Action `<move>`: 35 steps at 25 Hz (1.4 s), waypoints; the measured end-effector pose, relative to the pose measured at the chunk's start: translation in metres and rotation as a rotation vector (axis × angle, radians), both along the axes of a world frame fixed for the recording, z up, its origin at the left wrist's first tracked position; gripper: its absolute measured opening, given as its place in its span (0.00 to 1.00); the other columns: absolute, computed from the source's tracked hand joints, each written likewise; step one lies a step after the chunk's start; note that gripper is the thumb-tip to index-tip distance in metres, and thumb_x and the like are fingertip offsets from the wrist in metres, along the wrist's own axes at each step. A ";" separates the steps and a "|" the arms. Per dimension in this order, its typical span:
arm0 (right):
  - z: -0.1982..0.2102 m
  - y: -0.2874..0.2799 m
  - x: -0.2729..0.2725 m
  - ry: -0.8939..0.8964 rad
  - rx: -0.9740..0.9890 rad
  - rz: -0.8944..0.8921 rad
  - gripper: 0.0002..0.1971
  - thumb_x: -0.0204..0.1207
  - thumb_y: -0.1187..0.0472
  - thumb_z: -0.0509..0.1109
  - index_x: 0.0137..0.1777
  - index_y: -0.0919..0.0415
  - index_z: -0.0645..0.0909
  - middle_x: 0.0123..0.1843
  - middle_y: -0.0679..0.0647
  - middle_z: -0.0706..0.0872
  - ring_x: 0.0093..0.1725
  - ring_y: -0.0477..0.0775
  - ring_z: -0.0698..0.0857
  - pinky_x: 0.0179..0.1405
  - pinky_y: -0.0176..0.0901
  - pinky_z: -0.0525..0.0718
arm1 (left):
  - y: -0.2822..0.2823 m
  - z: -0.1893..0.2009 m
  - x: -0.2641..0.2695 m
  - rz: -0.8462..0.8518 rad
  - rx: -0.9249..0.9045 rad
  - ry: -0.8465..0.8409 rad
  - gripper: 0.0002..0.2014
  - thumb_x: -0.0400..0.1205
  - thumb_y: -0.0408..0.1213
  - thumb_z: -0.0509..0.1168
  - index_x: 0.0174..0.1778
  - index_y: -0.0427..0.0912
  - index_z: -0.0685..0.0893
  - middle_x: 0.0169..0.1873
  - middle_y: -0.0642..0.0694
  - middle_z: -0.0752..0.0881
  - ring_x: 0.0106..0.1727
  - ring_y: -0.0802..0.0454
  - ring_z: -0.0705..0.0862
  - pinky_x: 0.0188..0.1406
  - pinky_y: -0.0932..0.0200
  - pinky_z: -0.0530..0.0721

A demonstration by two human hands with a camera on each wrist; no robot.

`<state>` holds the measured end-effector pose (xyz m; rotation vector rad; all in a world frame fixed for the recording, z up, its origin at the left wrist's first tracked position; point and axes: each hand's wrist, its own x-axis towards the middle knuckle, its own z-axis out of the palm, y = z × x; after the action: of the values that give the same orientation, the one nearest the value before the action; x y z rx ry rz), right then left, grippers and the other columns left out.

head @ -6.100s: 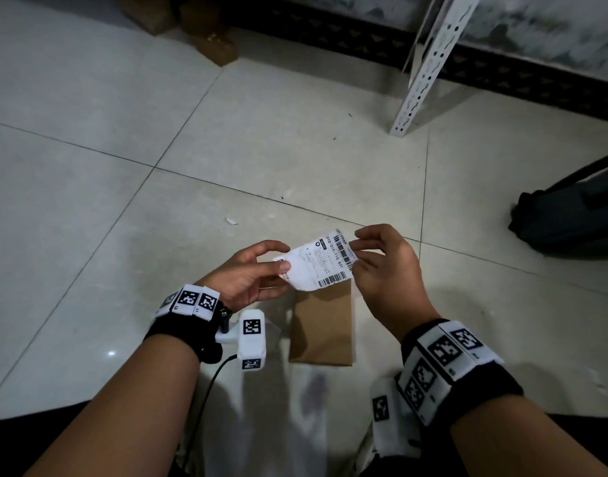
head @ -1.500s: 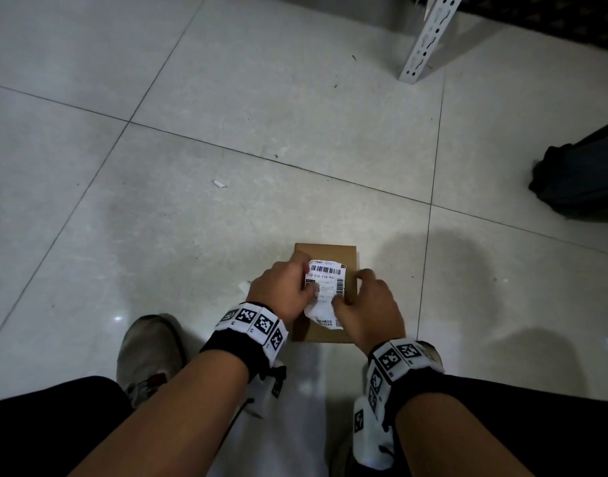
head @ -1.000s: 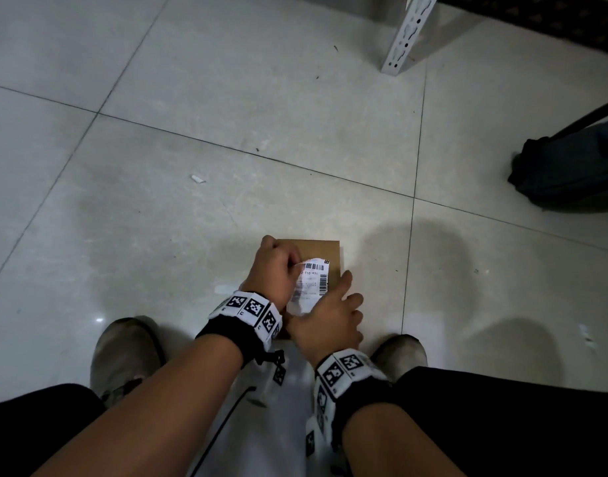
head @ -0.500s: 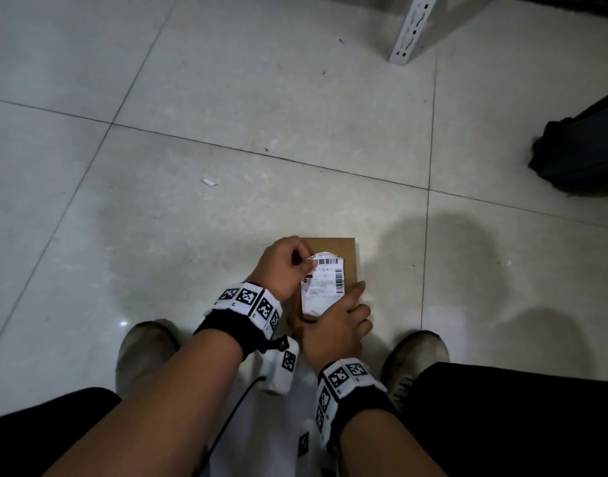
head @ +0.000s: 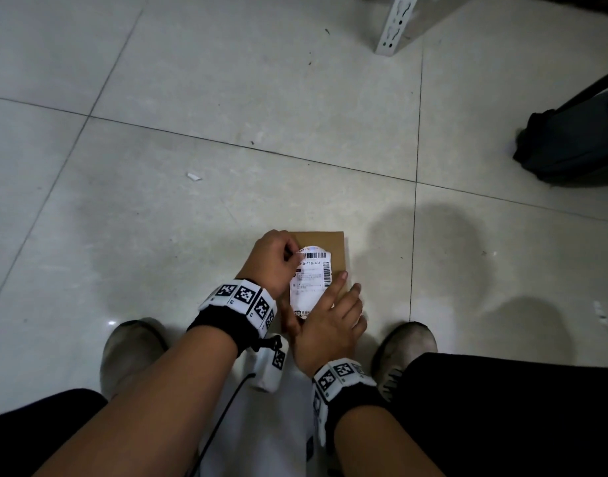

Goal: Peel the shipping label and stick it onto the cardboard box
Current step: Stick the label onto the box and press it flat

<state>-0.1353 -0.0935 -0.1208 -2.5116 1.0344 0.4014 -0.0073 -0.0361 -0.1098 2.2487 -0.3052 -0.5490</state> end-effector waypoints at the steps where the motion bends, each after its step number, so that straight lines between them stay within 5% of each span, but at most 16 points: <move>1: 0.001 -0.004 -0.002 -0.014 0.039 0.010 0.53 0.75 0.24 0.39 0.88 0.66 0.54 0.83 0.73 0.65 0.78 0.74 0.70 0.73 0.71 0.67 | -0.001 0.001 0.001 -0.001 0.010 0.001 0.08 0.80 0.32 0.70 0.37 0.45 0.81 0.45 0.44 0.86 0.44 0.49 0.86 0.48 0.56 0.85; 4: 0.002 -0.017 -0.010 -0.013 0.137 0.067 0.45 0.78 0.35 0.42 0.89 0.61 0.37 0.89 0.65 0.51 0.85 0.66 0.55 0.80 0.63 0.57 | -0.002 0.004 0.003 0.013 0.011 0.038 0.06 0.80 0.32 0.71 0.38 0.43 0.82 0.45 0.44 0.88 0.45 0.48 0.87 0.47 0.56 0.85; 8: 0.010 -0.027 -0.009 0.033 0.247 0.106 0.51 0.80 0.43 0.61 0.87 0.59 0.28 0.89 0.63 0.40 0.87 0.64 0.45 0.82 0.62 0.54 | 0.000 0.006 0.005 0.010 0.016 0.089 0.05 0.81 0.34 0.71 0.39 0.43 0.83 0.45 0.45 0.89 0.47 0.48 0.87 0.47 0.56 0.85; 14: 0.009 -0.029 -0.009 0.015 0.278 0.112 0.57 0.74 0.40 0.66 0.87 0.58 0.26 0.88 0.62 0.41 0.87 0.63 0.43 0.83 0.60 0.49 | -0.004 0.005 0.004 0.047 0.037 0.048 0.11 0.80 0.35 0.72 0.34 0.47 0.79 0.47 0.44 0.85 0.46 0.47 0.85 0.50 0.54 0.84; 18: 0.011 -0.024 -0.009 -0.008 0.169 0.106 0.51 0.75 0.31 0.50 0.87 0.58 0.29 0.89 0.62 0.46 0.86 0.62 0.49 0.81 0.58 0.54 | -0.005 -0.007 0.002 0.133 -0.052 -0.034 0.09 0.74 0.31 0.77 0.33 0.45 0.84 0.49 0.42 0.81 0.44 0.51 0.84 0.47 0.69 0.79; 21: 0.010 -0.024 -0.008 0.035 0.185 0.114 0.54 0.76 0.29 0.54 0.87 0.59 0.29 0.89 0.63 0.46 0.86 0.63 0.50 0.80 0.60 0.57 | -0.003 -0.013 -0.001 0.183 -0.110 -0.043 0.05 0.72 0.29 0.79 0.38 0.38 0.89 0.50 0.42 0.81 0.40 0.55 0.83 0.42 0.78 0.77; 24: 0.010 -0.024 -0.008 0.034 0.224 0.103 0.57 0.75 0.30 0.60 0.87 0.59 0.28 0.88 0.62 0.46 0.86 0.63 0.50 0.78 0.61 0.60 | 0.000 -0.013 0.001 0.258 -0.226 -0.104 0.13 0.72 0.24 0.76 0.50 0.40 0.89 0.54 0.42 0.81 0.41 0.57 0.84 0.43 0.72 0.84; 26: 0.010 -0.025 -0.007 0.024 0.239 0.098 0.58 0.75 0.29 0.60 0.87 0.58 0.28 0.88 0.62 0.46 0.85 0.63 0.50 0.78 0.61 0.62 | -0.001 -0.006 0.000 0.133 -0.276 -0.242 0.12 0.75 0.21 0.70 0.49 0.40 0.87 0.53 0.45 0.79 0.44 0.57 0.84 0.44 0.69 0.84; 29: 0.013 -0.027 -0.007 0.014 0.302 0.076 0.59 0.74 0.33 0.65 0.87 0.58 0.26 0.89 0.60 0.44 0.86 0.62 0.48 0.80 0.60 0.59 | -0.007 -0.004 -0.015 -0.362 -0.206 -0.395 0.09 0.76 0.22 0.67 0.46 0.39 0.86 0.51 0.48 0.80 0.51 0.53 0.81 0.51 0.57 0.83; 32: 0.015 -0.030 -0.005 -0.001 0.355 0.052 0.61 0.72 0.40 0.69 0.87 0.58 0.26 0.89 0.59 0.42 0.87 0.61 0.46 0.83 0.57 0.54 | -0.008 -0.018 -0.034 -0.607 -0.047 -0.401 0.17 0.85 0.36 0.62 0.69 0.43 0.84 0.69 0.48 0.81 0.71 0.49 0.79 0.73 0.54 0.76; 35: 0.012 -0.031 -0.007 -0.011 0.362 0.064 0.62 0.71 0.40 0.71 0.87 0.59 0.26 0.89 0.57 0.41 0.87 0.61 0.45 0.84 0.57 0.53 | -0.001 -0.025 -0.040 -0.728 0.189 -0.399 0.27 0.89 0.46 0.48 0.87 0.50 0.61 0.88 0.54 0.57 0.89 0.56 0.52 0.86 0.56 0.51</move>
<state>-0.1424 -0.1241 -0.1084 -2.2226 0.7964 0.5394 -0.0469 -0.0374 -0.1350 2.3843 -1.3540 -0.4959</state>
